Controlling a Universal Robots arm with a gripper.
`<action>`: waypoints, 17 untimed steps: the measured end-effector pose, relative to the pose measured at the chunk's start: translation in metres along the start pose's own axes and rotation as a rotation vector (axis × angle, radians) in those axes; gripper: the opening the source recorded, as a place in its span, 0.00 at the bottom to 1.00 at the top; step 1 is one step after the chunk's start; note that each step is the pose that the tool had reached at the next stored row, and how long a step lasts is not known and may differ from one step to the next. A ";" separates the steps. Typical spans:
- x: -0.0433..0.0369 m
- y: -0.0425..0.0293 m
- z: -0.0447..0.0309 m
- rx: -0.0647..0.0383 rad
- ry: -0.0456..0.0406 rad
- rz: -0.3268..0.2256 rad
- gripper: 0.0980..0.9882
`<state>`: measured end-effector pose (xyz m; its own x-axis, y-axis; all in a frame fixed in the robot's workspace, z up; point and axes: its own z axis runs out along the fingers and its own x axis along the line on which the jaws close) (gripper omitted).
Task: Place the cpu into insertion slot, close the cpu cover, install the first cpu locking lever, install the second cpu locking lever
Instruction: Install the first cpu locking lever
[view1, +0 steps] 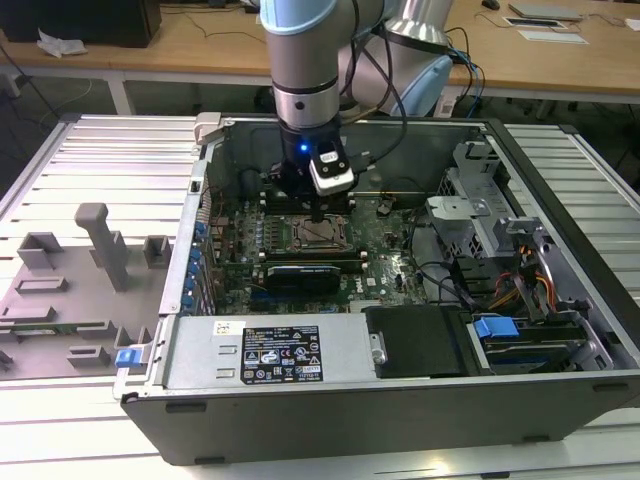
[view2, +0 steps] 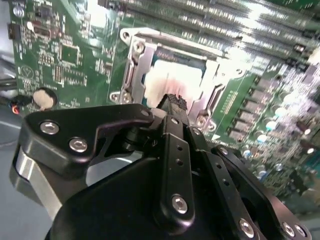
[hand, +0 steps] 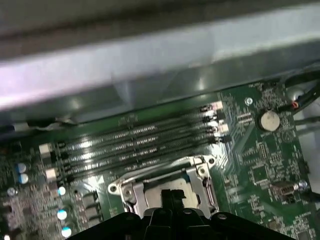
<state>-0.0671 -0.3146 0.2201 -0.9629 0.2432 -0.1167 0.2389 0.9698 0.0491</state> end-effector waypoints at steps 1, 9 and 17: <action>-0.0006 -0.0021 0.0000 0.000 0.0001 -0.001 0.01; -0.0053 -0.0117 0.0004 0.001 0.0113 -0.046 0.01; -0.0107 -0.0104 0.0015 0.007 0.0702 -0.147 0.01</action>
<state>-0.0591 -0.3273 0.2194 -0.9939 0.0968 -0.0525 0.0953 0.9950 0.0301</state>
